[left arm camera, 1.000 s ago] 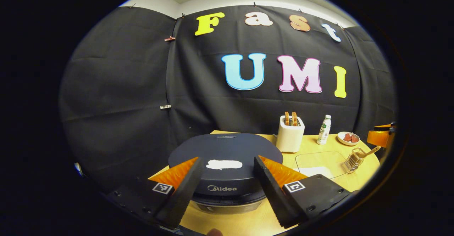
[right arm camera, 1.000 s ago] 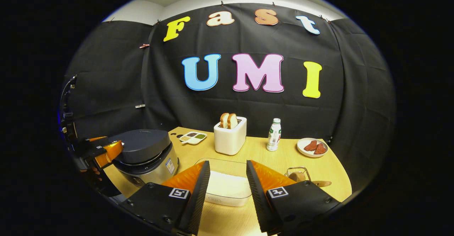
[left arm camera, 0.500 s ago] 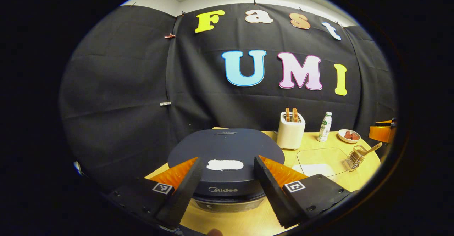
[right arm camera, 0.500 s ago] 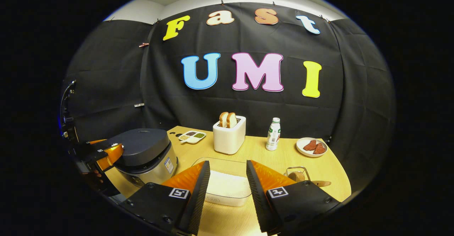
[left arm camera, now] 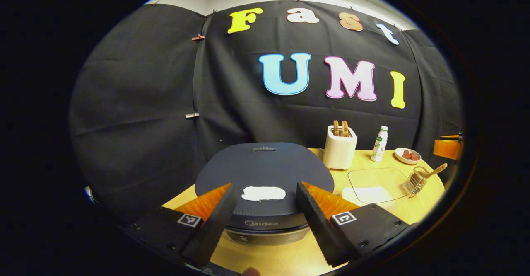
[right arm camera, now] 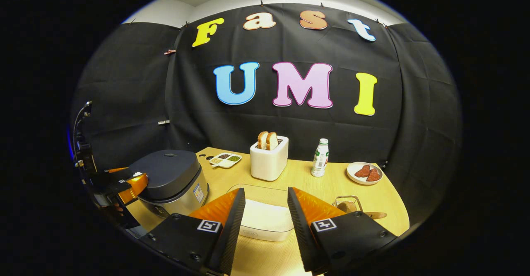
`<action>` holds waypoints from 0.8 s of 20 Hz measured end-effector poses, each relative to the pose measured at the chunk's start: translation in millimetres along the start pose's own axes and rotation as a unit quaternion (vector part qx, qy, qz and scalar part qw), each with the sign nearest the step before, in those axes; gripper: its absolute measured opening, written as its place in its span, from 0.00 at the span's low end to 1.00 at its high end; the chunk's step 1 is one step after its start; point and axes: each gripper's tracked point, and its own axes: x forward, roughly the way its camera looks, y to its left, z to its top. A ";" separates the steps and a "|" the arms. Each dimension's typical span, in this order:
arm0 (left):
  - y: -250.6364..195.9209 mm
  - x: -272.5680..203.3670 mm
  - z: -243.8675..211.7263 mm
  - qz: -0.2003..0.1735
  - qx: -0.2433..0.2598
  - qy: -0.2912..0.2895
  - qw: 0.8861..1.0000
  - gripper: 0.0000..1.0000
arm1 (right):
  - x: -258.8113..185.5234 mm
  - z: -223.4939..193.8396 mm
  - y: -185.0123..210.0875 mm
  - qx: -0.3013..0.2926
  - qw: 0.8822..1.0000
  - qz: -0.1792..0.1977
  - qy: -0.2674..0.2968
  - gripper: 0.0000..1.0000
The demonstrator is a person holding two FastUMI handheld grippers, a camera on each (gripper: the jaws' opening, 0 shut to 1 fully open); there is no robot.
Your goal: Close the left gripper, press the button to open the rice cooker; take a wooden spoon from the chopstick holder with the right hand, scoop a spoonful of rice and pour it into the rice cooker, then put the wooden spoon back into the chopstick holder.
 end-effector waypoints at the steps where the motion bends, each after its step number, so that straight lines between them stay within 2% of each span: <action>1: -0.5 -1.3 -2.2 -0.001 0.002 0.000 1.000 1.00 | 0.2 -0.9 0.5 0.001 1.000 0.000 0.001 0.65; 16: -0.1 0.3 -13.3 -0.007 0.010 -0.018 1.000 1.00 | -2.0 -9.4 4.1 -0.002 1.000 0.005 0.015 0.65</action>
